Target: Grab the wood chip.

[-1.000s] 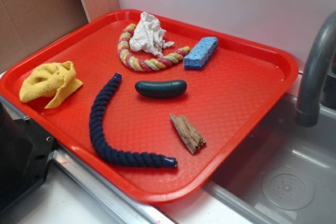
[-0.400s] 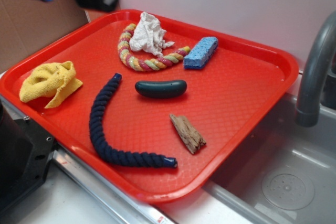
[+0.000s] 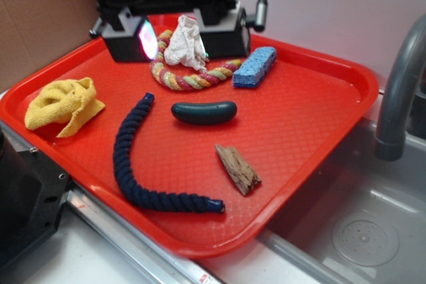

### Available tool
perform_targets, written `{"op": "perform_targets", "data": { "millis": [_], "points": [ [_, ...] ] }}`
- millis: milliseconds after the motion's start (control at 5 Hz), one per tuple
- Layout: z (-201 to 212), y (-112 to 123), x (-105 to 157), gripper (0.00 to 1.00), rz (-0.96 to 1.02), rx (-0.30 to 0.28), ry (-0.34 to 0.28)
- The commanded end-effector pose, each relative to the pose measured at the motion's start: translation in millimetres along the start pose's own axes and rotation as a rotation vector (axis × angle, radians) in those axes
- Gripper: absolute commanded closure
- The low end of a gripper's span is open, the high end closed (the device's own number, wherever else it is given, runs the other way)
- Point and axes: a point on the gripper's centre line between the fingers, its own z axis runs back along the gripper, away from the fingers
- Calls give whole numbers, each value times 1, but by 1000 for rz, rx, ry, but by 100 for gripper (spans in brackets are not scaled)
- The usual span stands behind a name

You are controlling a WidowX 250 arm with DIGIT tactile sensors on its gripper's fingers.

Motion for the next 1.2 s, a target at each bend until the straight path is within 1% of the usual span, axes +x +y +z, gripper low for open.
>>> {"op": "perform_targets", "data": {
  "millis": [0, 200, 400, 600, 800, 1000],
  "points": [
    [7, -8, 10, 0, 5, -34, -11],
    [-41, -9, 5, 0, 69, 32, 23],
    [-65, -8, -4, 0, 123, 117, 30],
    [-80, -17, -8, 0, 82, 65, -7],
    [-91, -20, -20, 0, 64, 58, 3],
    [-106, -19, -25, 0, 68, 85, 38]
  ]
}}
